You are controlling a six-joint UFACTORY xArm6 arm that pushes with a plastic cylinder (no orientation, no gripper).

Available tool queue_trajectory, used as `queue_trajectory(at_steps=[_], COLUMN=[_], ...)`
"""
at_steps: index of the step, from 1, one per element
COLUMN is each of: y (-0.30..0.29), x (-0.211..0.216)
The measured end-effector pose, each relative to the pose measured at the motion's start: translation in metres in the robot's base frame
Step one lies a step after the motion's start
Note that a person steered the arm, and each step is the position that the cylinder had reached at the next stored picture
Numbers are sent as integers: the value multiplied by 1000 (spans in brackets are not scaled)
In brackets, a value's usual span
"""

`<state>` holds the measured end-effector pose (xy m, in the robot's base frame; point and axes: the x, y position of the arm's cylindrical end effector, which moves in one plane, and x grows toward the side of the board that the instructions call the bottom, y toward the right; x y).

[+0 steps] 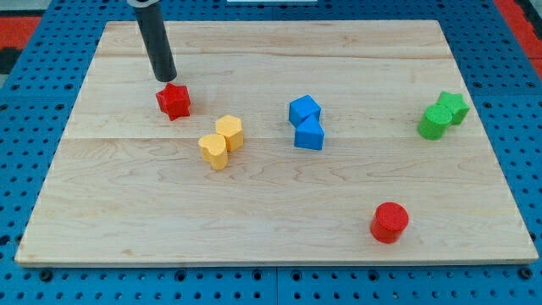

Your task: Push the red star closer to the red circle

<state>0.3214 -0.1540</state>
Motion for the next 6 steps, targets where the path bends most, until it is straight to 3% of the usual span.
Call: queue_trajectory(at_steps=[1,2,3,4,5,6], y=[24,-12,-14,-12,-83,-8], x=[40,72,132,164,179,204])
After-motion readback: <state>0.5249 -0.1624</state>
